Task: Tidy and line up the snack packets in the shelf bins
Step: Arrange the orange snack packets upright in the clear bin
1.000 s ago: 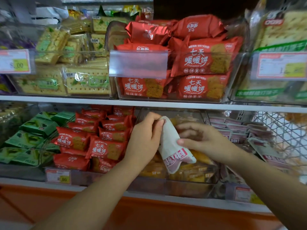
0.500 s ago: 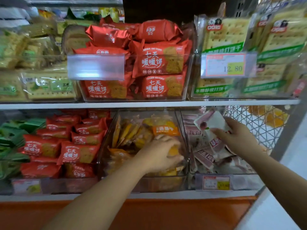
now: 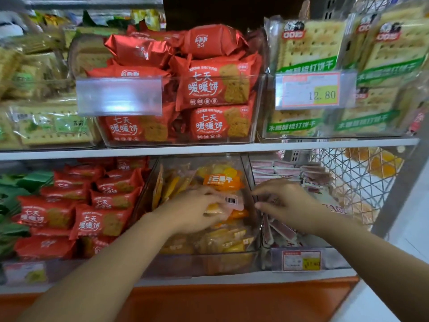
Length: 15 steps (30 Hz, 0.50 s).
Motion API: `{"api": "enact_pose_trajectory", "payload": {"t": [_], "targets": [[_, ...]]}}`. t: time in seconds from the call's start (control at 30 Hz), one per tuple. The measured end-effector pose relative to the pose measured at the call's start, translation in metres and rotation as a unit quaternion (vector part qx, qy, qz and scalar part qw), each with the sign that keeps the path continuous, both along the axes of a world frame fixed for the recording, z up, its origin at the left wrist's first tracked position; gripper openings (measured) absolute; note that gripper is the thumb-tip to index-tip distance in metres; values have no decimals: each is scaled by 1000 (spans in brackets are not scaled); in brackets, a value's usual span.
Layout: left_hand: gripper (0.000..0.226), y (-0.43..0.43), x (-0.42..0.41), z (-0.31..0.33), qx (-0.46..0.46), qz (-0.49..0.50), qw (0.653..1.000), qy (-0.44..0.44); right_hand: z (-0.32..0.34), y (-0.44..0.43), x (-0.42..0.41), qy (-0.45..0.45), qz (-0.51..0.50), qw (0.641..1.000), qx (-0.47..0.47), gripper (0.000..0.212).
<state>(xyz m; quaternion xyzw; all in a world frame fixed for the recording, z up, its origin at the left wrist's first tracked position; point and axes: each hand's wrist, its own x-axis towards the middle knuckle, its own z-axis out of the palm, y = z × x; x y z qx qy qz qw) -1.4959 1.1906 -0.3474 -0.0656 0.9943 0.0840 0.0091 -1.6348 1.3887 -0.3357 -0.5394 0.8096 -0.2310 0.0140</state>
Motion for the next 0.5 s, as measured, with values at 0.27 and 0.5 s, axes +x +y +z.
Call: {"api": "enact_pose_trajectory", "payload": {"t": [0.27,0.5], "targets": [[47,-35,39,6,-80,64,994,-43,-7,-36,3,140,45,976,162,57],[44,-26,33,15,-74,144,985,-50,-3,-64,9,267,72,948,155,66]]}}
